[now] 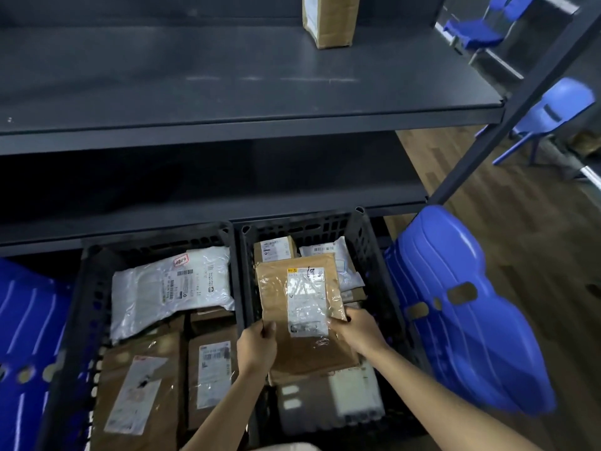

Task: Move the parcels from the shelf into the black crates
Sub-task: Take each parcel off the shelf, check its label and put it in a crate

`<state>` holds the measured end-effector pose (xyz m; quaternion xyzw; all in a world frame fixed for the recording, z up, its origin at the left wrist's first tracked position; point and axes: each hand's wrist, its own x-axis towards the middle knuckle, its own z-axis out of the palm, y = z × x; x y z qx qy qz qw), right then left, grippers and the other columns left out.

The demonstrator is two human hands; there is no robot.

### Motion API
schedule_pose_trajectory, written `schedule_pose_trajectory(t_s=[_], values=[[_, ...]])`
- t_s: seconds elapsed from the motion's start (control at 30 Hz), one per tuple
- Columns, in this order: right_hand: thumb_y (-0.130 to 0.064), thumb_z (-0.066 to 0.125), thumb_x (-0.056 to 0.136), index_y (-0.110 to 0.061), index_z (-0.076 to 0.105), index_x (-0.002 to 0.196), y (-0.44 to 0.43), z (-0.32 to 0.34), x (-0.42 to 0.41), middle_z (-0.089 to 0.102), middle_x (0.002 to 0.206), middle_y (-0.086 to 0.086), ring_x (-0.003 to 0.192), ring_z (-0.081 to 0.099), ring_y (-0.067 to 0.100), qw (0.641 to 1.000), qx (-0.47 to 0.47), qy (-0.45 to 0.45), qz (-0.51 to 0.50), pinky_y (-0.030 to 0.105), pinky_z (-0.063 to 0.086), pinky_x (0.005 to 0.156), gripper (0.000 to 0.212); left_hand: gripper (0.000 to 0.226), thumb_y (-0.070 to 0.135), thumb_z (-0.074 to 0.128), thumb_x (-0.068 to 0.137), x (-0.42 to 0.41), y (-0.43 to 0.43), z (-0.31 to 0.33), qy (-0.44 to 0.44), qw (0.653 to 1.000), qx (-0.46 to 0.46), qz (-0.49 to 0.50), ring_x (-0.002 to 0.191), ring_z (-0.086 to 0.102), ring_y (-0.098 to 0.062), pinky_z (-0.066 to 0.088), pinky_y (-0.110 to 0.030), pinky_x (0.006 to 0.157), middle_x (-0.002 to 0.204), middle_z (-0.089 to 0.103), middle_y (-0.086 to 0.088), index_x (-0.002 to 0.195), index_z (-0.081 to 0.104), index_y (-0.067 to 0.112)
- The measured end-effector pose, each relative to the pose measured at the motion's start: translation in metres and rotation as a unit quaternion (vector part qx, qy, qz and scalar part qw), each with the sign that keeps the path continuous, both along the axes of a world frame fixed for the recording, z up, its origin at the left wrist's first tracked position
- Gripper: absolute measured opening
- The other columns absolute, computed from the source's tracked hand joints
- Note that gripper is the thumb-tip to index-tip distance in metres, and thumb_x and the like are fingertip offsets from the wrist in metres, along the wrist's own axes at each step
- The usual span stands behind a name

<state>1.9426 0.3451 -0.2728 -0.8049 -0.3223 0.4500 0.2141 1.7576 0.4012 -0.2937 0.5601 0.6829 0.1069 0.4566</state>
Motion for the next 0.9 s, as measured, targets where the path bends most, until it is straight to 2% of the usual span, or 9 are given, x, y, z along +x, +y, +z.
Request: schedule_pose_trajectory(t_s=[0.17, 0.27, 0.37, 0.47, 0.57, 0.67, 0.77, 0.83, 0.9], values=[[-0.037, 0.069, 0.084, -0.020, 0.072, 0.088, -0.003, -0.012, 0.002, 0.068, 0.077, -0.010, 0.066, 0.060, -0.004, 0.999, -0.016, -0.022, 0.035, 0.009, 0.038, 0.048, 0.017, 0.033, 0.018, 0.053, 0.095, -0.003, -0.001, -0.008, 0.038, 0.999, -0.018, -0.016, 0.053, 0.049, -0.009, 0.030, -0.022, 0.043, 0.056, 0.052, 0.004, 0.062, 0.052, 0.020], [-0.031, 0.069, 0.084, -0.021, 0.071, 0.082, -0.009, -0.018, 0.006, 0.068, 0.072, -0.010, 0.056, 0.059, -0.005, 0.998, -0.033, -0.035, 0.044, 0.008, 0.039, 0.045, 0.011, 0.029, 0.019, 0.054, 0.095, -0.009, -0.012, -0.015, 0.035, 0.997, -0.056, -0.034, 0.053, 0.052, -0.013, 0.034, -0.022, 0.046, 0.058, 0.057, 0.000, 0.067, 0.060, 0.015], [-0.032, 0.069, 0.085, -0.024, 0.066, 0.071, -0.012, -0.022, 0.004, 0.063, 0.057, -0.012, 0.047, 0.058, -0.004, 0.997, -0.038, -0.028, 0.059, 0.010, 0.040, 0.043, 0.017, 0.029, 0.018, 0.053, 0.096, -0.013, -0.019, -0.020, 0.034, 0.996, -0.078, -0.031, 0.054, 0.052, -0.015, 0.033, -0.024, 0.049, 0.059, 0.057, -0.002, 0.068, 0.061, 0.012], [-0.035, 0.068, 0.085, -0.023, 0.071, 0.084, -0.006, -0.024, 0.003, 0.068, 0.073, -0.010, 0.066, 0.063, 0.003, 0.997, -0.033, -0.043, 0.053, 0.019, 0.047, 0.059, 0.013, 0.024, 0.018, 0.052, 0.096, -0.009, -0.013, -0.020, 0.039, 0.997, -0.062, -0.020, 0.060, 0.057, -0.015, 0.039, -0.025, 0.050, 0.066, 0.062, -0.002, 0.076, 0.063, 0.011], [-0.037, 0.067, 0.085, -0.019, 0.073, 0.095, 0.006, -0.027, 0.001, 0.072, 0.086, -0.002, 0.079, 0.067, 0.013, 0.997, -0.030, -0.054, 0.051, 0.025, 0.050, 0.068, 0.022, 0.021, 0.018, 0.051, 0.096, -0.006, -0.003, -0.018, 0.057, 0.998, -0.035, -0.018, 0.062, 0.056, -0.015, 0.036, -0.023, 0.047, 0.067, 0.059, -0.001, 0.079, 0.061, 0.012], [-0.036, 0.068, 0.085, -0.018, 0.072, 0.093, 0.013, -0.030, -0.005, 0.068, 0.075, -0.004, 0.070, 0.066, 0.013, 0.997, -0.033, -0.052, 0.044, 0.026, 0.051, 0.062, 0.021, 0.018, 0.017, 0.051, 0.096, -0.007, 0.004, -0.019, 0.074, 0.997, -0.029, -0.008, 0.066, 0.055, -0.017, 0.034, -0.023, 0.047, 0.072, 0.060, -0.003, 0.087, 0.064, 0.009], [-0.038, 0.067, 0.085, -0.020, 0.072, 0.090, 0.015, -0.034, -0.009, 0.067, 0.070, -0.006, 0.067, 0.067, 0.014, 0.997, -0.035, -0.062, 0.032, 0.029, 0.052, 0.062, 0.019, 0.017, 0.016, 0.052, 0.096, -0.004, 0.007, -0.021, 0.069, 0.997, -0.031, 0.011, 0.075, 0.058, -0.023, 0.038, -0.025, 0.056, 0.084, 0.066, -0.010, 0.093, 0.066, 0.008], [-0.041, 0.066, 0.085, -0.023, 0.072, 0.091, 0.018, -0.035, -0.010, 0.067, 0.068, -0.009, 0.064, 0.066, 0.012, 0.997, -0.035, -0.067, 0.023, 0.027, 0.051, 0.060, 0.020, 0.016, 0.014, 0.052, 0.095, -0.002, 0.010, -0.021, 0.056, 0.998, -0.020, 0.027, 0.079, 0.061, -0.028, 0.039, -0.026, 0.060, 0.083, 0.067, -0.013, 0.088, 0.066, 0.008], [-0.041, 0.066, 0.086, -0.024, 0.072, 0.095, 0.021, -0.037, -0.010, 0.063, 0.062, -0.016, 0.055, 0.060, 0.001, 0.997, -0.023, -0.071, 0.018, 0.016, 0.043, 0.050, 0.020, 0.023, 0.010, 0.052, 0.095, -0.002, 0.013, -0.022, 0.042, 0.998, 0.005, 0.044, 0.070, 0.060, -0.026, 0.035, -0.024, 0.054, 0.070, 0.062, -0.009, 0.073, 0.060, 0.011]])
